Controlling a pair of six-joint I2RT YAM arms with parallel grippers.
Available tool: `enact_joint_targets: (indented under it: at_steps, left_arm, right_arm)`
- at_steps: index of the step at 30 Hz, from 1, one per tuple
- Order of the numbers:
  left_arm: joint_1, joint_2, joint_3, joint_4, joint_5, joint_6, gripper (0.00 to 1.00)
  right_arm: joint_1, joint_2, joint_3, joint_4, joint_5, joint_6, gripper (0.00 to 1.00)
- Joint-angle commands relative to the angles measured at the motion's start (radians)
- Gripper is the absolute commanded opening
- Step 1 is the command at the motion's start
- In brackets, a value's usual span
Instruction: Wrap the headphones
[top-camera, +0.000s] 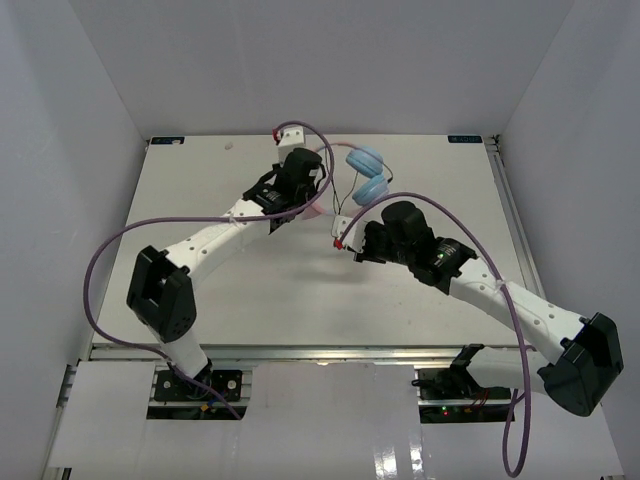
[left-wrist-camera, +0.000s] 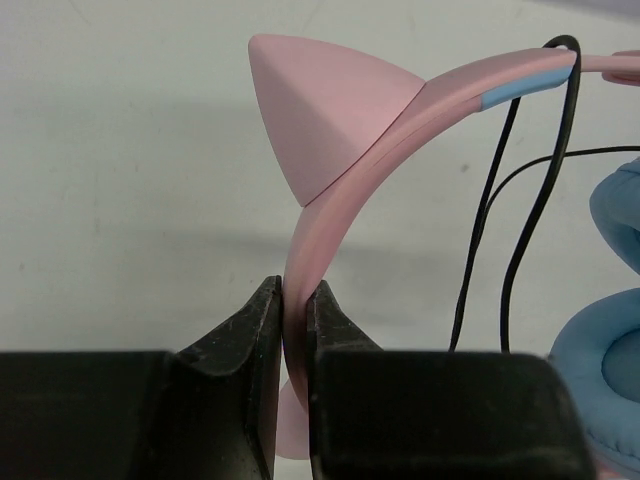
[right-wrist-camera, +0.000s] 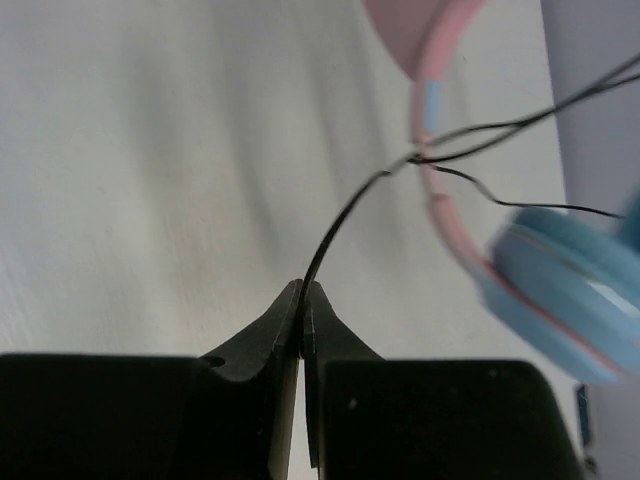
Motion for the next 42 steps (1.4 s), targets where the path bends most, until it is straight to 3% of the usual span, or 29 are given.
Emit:
enact_joint_targets:
  at_steps: [1,5,10,15,25,42]
  left_arm:
    - [-0.003,-0.020,-0.041,-0.041,0.105,0.061,0.00]
    - [-0.004,-0.070,-0.149,-0.021,0.253,0.127,0.00]
    - [-0.003,-0.121,-0.269,0.010,0.472,0.178,0.00]
    - [-0.003,-0.118,-0.313,0.017,0.610,0.228,0.00]
    - [-0.003,-0.040,-0.392,0.075,0.673,0.247,0.00]
    - [-0.003,0.155,-0.362,0.099,0.783,0.234,0.00]
  right_arm:
    - [0.021,-0.005,0.061,-0.019,0.415,-0.259,0.08]
    - [0.015,0.005,0.017,0.123,0.516,-0.396,0.08]
    - [0.006,0.044,-0.094,0.409,0.465,-0.483,0.08]
    - [-0.010,0.125,-0.137,0.521,0.377,-0.506,0.08]
    - [-0.062,0.150,-0.090,0.488,0.254,-0.402,0.08]
    - [-0.134,0.206,-0.132,0.316,0.110,-0.424,0.19]
